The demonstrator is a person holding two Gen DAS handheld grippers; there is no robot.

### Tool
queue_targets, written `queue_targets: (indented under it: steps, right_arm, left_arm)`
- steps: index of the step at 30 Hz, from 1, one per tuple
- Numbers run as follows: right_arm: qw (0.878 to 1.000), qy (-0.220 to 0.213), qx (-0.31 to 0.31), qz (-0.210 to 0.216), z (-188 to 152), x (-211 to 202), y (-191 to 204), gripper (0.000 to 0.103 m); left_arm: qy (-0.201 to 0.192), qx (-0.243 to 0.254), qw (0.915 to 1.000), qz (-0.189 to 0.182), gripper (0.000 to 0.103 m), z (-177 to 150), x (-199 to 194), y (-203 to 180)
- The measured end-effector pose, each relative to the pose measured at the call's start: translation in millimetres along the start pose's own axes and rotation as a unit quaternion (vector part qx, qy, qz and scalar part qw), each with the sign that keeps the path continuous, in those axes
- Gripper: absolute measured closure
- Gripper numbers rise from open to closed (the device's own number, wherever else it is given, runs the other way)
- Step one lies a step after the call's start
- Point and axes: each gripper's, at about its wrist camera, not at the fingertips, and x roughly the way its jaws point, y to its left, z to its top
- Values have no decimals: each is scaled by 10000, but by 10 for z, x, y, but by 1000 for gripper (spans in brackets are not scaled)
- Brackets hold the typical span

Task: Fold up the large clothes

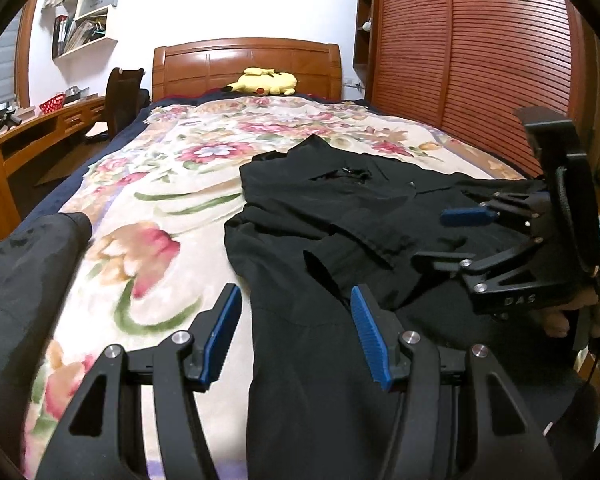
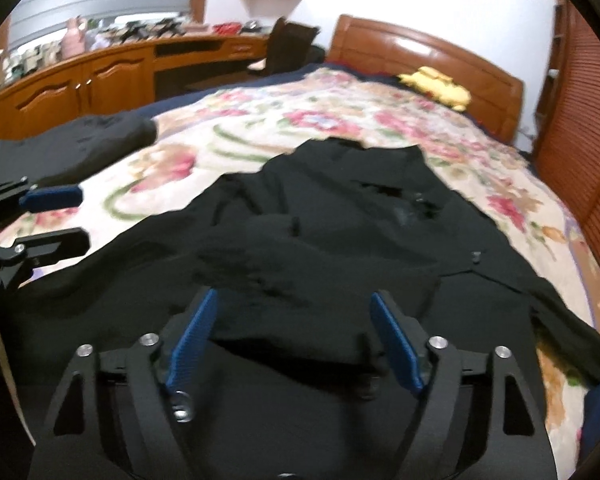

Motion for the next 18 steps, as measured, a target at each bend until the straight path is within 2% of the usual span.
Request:
queue_targets:
  steps: [2,15,18]
  right_arm:
    - [9998,145,26,144,17,85,83,32]
    - [9936,1022,-115,460,-106,576,350,37]
    - [9929,1088,-159,462,-123,612,358,49]
  left_arm:
    - [44,-60,9999,-97,47,-13,-1,42]
    - [-24,-64,10000,71,47,-96,-125,208]
    - [-34,-52,9999,87,47,-110,-138,214]
